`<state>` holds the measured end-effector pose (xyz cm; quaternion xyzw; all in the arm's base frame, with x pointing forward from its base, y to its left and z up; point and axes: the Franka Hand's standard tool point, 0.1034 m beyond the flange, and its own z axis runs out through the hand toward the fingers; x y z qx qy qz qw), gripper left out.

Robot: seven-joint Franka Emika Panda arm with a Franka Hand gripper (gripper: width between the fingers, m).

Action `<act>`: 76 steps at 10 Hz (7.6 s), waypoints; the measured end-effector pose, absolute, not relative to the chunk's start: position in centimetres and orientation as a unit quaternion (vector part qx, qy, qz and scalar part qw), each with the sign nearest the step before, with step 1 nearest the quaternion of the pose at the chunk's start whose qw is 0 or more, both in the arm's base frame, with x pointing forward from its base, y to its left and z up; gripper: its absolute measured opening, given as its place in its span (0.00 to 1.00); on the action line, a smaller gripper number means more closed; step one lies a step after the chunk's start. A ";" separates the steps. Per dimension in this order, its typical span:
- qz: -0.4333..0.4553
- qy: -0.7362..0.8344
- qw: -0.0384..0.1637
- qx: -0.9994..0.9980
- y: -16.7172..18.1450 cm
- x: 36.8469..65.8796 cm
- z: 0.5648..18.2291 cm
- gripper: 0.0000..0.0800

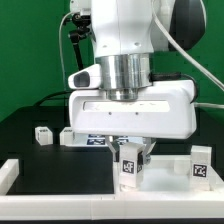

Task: Assemble square table

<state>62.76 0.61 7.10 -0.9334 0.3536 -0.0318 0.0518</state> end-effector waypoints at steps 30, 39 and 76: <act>0.040 0.667 0.096 -0.737 -0.3 62.5 7.1 0.36; 0.001 0.290 0.077 -0.954 0.1 62.6 7.3 0.81; -0.036 0.286 0.054 -0.956 0.4 62.8 6.5 0.36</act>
Offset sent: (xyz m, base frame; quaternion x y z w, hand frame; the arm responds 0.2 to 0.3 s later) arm 0.0215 0.0150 0.0129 0.0813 -0.0913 0.4146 0.9018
